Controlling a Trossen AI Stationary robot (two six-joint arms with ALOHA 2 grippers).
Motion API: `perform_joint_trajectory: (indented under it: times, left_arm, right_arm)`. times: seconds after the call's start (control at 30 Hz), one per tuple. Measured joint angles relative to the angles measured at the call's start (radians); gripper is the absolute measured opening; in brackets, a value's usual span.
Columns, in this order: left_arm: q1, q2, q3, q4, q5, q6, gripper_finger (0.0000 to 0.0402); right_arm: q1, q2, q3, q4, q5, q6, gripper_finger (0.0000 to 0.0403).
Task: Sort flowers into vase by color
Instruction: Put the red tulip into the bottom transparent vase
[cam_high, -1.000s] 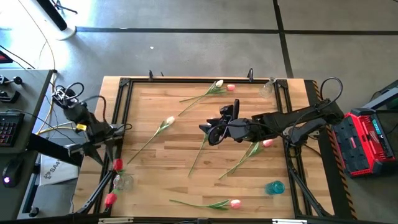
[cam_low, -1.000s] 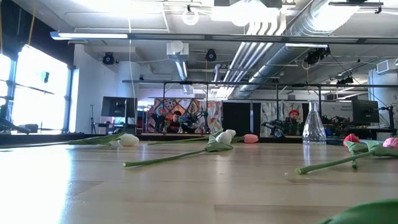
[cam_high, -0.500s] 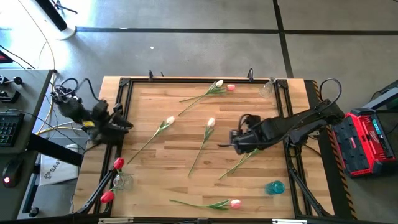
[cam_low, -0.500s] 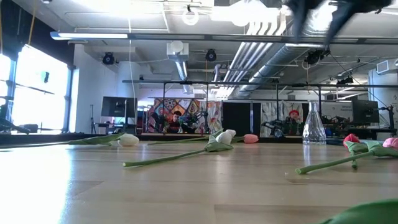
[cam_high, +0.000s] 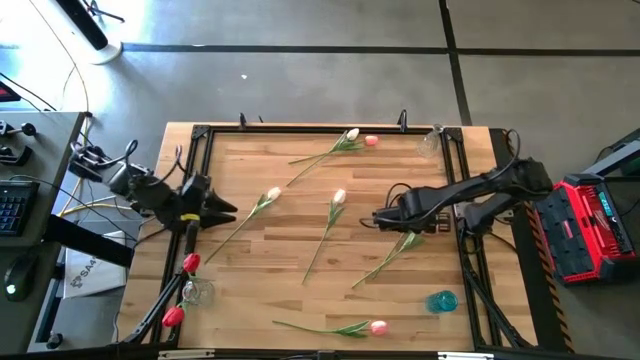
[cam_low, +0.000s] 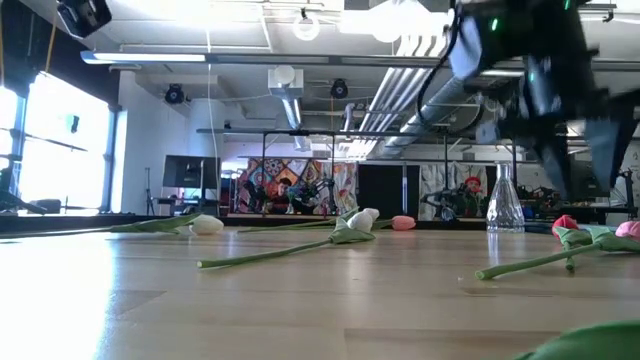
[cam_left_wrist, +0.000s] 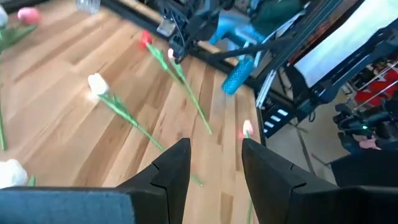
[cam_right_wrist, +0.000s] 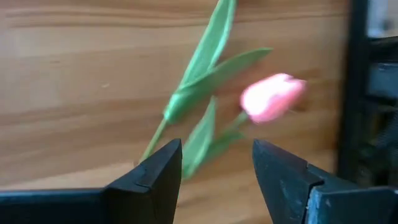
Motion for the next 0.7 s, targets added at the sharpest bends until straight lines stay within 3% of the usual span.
perform_joint_trajectory:
  times: [0.23, 0.53, 0.7]
  left_arm:
    - [0.09, 0.083, 0.0, 0.0, 0.057, -0.02, 0.0133]
    - [0.29, 0.129, 0.0, 0.0, 0.202, -0.02, 0.0133]
    - [0.396, 0.156, 0.0, 0.0, 0.284, -0.009, 0.0133]
  right_arm:
    - [-0.117, -0.026, -0.165, 0.221, -0.001, -0.069, 0.0184]
    - [-0.252, -0.107, -0.33, 0.409, -0.021, -0.122, 0.0181]
    - [-0.308, -0.115, -0.348, 0.43, -0.03, -0.195, 0.0141]
